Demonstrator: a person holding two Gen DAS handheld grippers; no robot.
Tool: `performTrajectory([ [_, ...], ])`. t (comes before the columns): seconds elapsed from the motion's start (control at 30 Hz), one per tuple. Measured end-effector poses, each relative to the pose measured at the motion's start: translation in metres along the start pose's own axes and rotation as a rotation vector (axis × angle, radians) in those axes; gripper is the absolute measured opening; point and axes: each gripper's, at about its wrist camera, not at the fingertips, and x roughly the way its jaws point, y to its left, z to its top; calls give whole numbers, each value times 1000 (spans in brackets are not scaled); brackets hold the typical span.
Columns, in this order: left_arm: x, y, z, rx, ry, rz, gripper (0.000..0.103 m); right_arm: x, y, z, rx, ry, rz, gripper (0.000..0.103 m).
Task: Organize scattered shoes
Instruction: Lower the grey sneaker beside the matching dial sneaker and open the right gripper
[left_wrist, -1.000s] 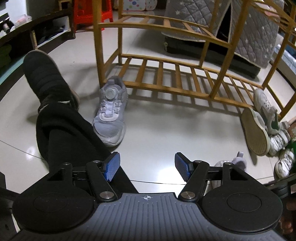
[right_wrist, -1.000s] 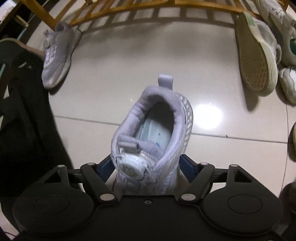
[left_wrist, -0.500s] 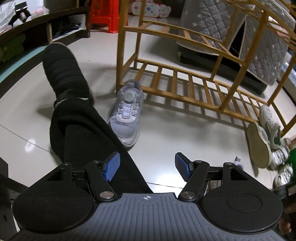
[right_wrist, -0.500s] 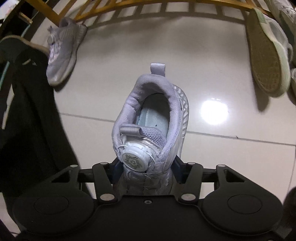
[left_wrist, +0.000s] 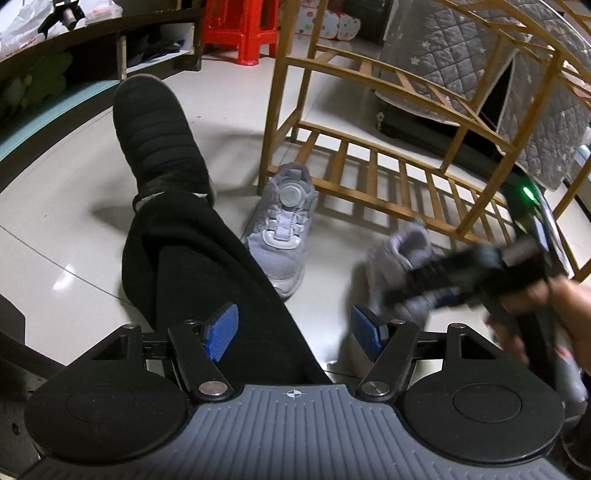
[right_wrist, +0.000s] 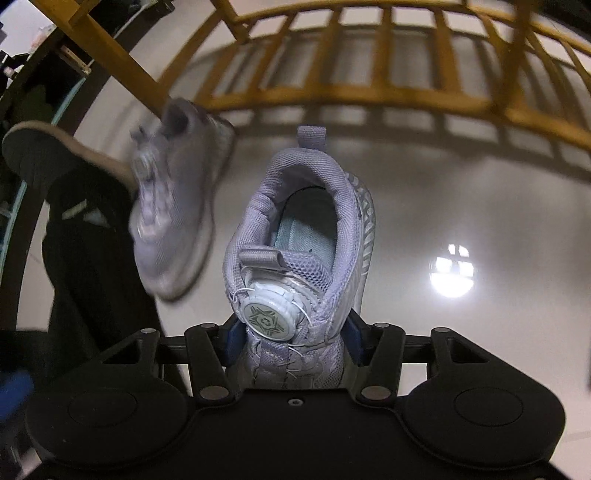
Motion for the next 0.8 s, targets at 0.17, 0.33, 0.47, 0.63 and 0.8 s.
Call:
performTrajectory([
  [0.17,5,13,1,-28,6,9,69,48,-3,51,-13,-35,-29,56],
  [0.33,12,23,0,-42,21,18,70,62,19,57,-46,-58,-51,56],
  [0.47,17,25,0,-50,29,19,70,86,-4,83,-73,-80,-58,55],
  [0.63,18,25,1,-53,29,20,70,102,9,77,-105,-105,-96,55],
  [0.8,19,22,4,-62,33,15,71,133,106,44,-83,-105,-91,58],
])
